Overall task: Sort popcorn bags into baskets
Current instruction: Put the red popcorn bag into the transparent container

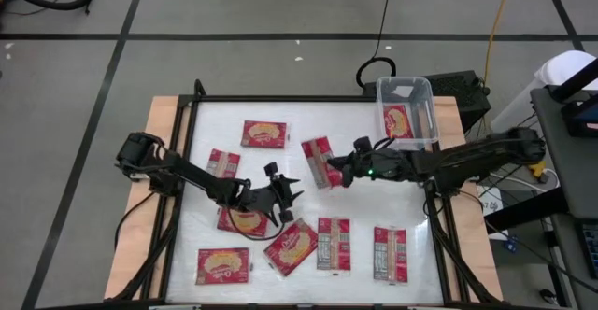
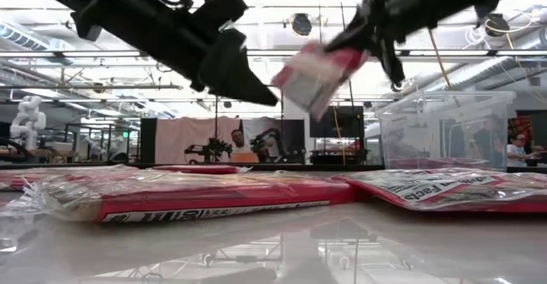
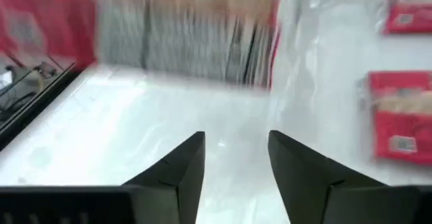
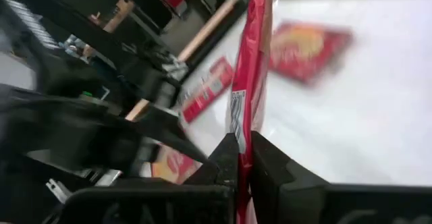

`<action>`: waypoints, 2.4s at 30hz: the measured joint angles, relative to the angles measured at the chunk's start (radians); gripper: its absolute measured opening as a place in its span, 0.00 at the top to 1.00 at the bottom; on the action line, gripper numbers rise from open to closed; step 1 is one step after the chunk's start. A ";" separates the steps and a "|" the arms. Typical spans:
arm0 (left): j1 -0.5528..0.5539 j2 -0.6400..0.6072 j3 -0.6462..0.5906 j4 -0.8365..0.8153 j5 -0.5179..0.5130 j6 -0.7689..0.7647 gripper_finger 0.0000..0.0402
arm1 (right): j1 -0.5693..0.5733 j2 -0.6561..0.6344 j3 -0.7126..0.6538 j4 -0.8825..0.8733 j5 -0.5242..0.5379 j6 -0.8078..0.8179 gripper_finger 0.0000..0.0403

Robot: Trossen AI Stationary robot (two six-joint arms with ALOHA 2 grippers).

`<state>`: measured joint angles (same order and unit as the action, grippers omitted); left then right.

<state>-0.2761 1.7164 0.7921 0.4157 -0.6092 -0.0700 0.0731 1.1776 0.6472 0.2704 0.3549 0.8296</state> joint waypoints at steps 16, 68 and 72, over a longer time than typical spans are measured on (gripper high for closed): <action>0.018 0.006 0.000 0.020 -0.001 -0.093 0.68 | -0.136 -0.281 0.437 -0.940 0.358 -0.335 0.99; 0.040 0.007 0.000 0.022 0.006 -0.135 0.68 | -0.748 -0.139 0.191 -1.030 0.320 -0.404 0.98; 0.040 0.007 0.000 0.022 0.006 -0.145 0.68 | -0.768 -0.139 0.191 -1.030 0.317 -0.398 0.98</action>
<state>-0.2359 1.7233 0.7921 0.4381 -0.6029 -0.2153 -0.6947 1.0386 0.8387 -0.7594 0.6719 0.4314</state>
